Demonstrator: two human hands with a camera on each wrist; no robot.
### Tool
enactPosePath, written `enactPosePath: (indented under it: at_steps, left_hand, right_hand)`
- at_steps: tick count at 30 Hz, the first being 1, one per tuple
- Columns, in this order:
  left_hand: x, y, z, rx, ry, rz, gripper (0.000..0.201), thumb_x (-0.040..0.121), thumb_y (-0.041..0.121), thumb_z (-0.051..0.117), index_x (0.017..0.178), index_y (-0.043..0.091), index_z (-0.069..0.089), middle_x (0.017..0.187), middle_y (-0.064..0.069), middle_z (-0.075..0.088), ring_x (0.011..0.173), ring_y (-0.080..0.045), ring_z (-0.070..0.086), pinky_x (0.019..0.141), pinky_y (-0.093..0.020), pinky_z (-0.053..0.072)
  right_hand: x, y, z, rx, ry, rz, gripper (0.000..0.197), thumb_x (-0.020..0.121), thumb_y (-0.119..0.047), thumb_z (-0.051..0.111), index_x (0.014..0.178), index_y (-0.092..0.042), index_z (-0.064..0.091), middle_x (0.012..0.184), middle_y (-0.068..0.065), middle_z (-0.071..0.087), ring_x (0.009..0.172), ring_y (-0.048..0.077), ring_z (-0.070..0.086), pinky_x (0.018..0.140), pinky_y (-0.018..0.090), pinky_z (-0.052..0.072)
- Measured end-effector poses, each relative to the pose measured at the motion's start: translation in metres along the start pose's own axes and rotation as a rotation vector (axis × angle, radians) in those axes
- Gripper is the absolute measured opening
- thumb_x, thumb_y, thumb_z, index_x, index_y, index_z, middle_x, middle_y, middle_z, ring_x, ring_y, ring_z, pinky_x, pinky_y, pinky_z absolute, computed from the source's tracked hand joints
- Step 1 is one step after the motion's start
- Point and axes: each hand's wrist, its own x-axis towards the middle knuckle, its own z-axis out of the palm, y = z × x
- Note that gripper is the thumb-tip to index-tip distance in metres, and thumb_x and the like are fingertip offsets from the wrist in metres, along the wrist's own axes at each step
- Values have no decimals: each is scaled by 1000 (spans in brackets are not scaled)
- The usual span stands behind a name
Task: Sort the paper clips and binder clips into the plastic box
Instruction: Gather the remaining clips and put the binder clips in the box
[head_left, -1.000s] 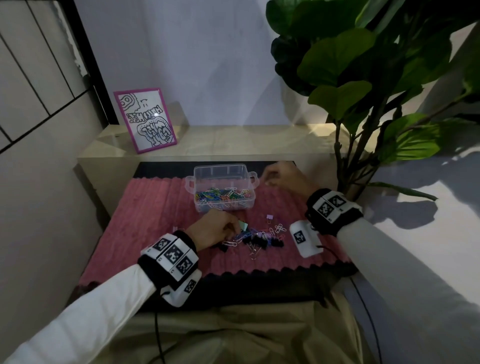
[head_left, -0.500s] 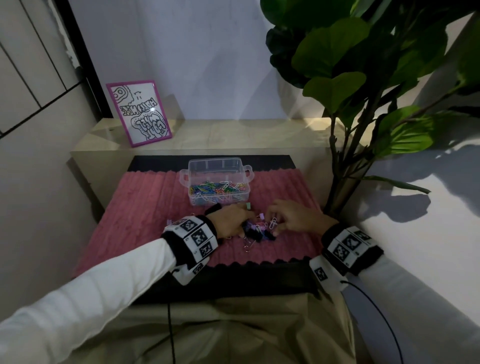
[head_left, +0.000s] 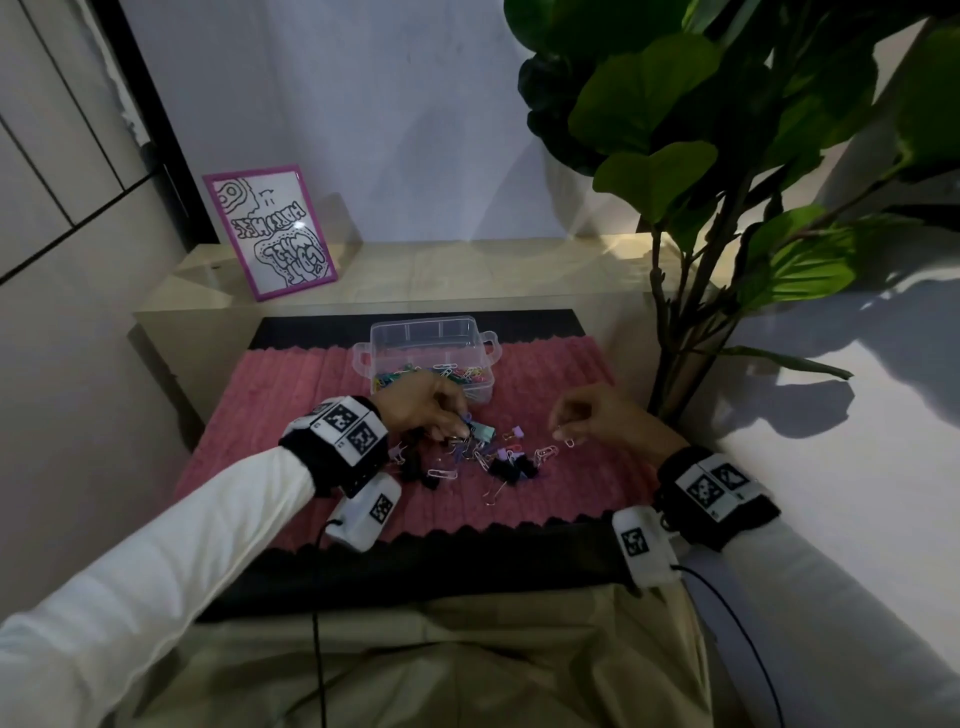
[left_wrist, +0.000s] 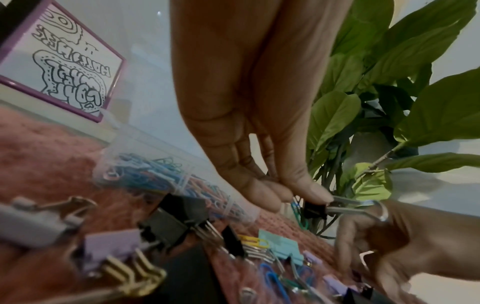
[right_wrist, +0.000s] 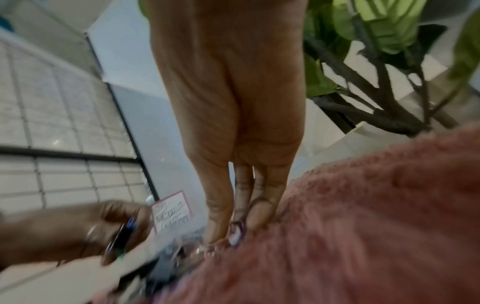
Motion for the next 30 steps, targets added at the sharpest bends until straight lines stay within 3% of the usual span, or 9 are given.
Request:
enactPosePath:
  at_steps: [2,4,7,12,15,18,21,24,30]
  left_hand:
    - [-1,1,-2,-48,10,-8,12,76,6,69,74,13,59,69,-2,63,54,-1,62,55,-13,53]
    - [-1,1,1,-67,-18,-18,12,77,6,69,75,13,59,73,-3,63,62,-6,63,57,-14,53]
    - [-1,-3,10,-29,-40,-24,14,77,5,69,73,14,58,75,-6,63,63,-11,61,58,-16,54]
    - [-6,-2,3,-48,50,-11,16,74,1,70,75,12,60,67,-4,65,53,-4,63,52,-16,53]
    - [-12,-1,-15,-79,142,-16,13,78,-1,66,78,12,61,60,5,67,50,-1,63,49,-14,52]
    - [-15,2,-33,-104,210,3,10,79,-4,63,82,6,65,52,12,68,51,2,63,49,-10,50]
    - [-16,3,-45,-106,263,-5,16,82,-6,59,95,-1,67,56,9,67,51,1,63,51,-8,49]
    - [-14,-3,-55,-78,324,-39,22,85,-8,52,101,-1,64,65,-2,64,49,2,63,51,-9,51]
    - [1,-12,-63,-3,366,-70,13,83,-10,54,86,1,59,67,-8,62,48,-3,62,51,-15,55]
  right_hand:
    - [1,-1,10,-118,-99,17,14,75,-6,73,86,-12,67,76,-7,63,63,-3,59,64,12,46]
    - [2,-1,20,-264,-119,-20,24,71,-11,76,92,-7,66,81,-11,56,70,-5,51,63,4,39]
    - [2,-1,24,-316,-102,-60,19,69,-8,76,84,-5,65,76,-14,53,66,-4,49,61,3,39]
    - [-2,1,9,-68,-28,53,18,72,3,72,69,-13,62,66,0,65,55,4,63,53,19,53]
    - [-4,0,0,31,26,50,12,73,0,72,75,-8,63,74,6,67,63,14,65,54,22,52]
    - [-4,-5,0,154,81,74,11,74,-2,71,83,-5,66,78,5,69,66,14,65,56,21,52]
    - [0,-14,7,243,106,46,14,75,0,70,87,-8,68,76,1,68,64,9,65,57,17,53]
    - [8,-21,12,314,140,32,9,77,0,68,80,-8,66,75,7,67,66,17,64,59,19,55]
    - [39,-45,16,528,132,56,10,81,8,59,79,-2,61,77,8,64,70,14,66,61,14,54]
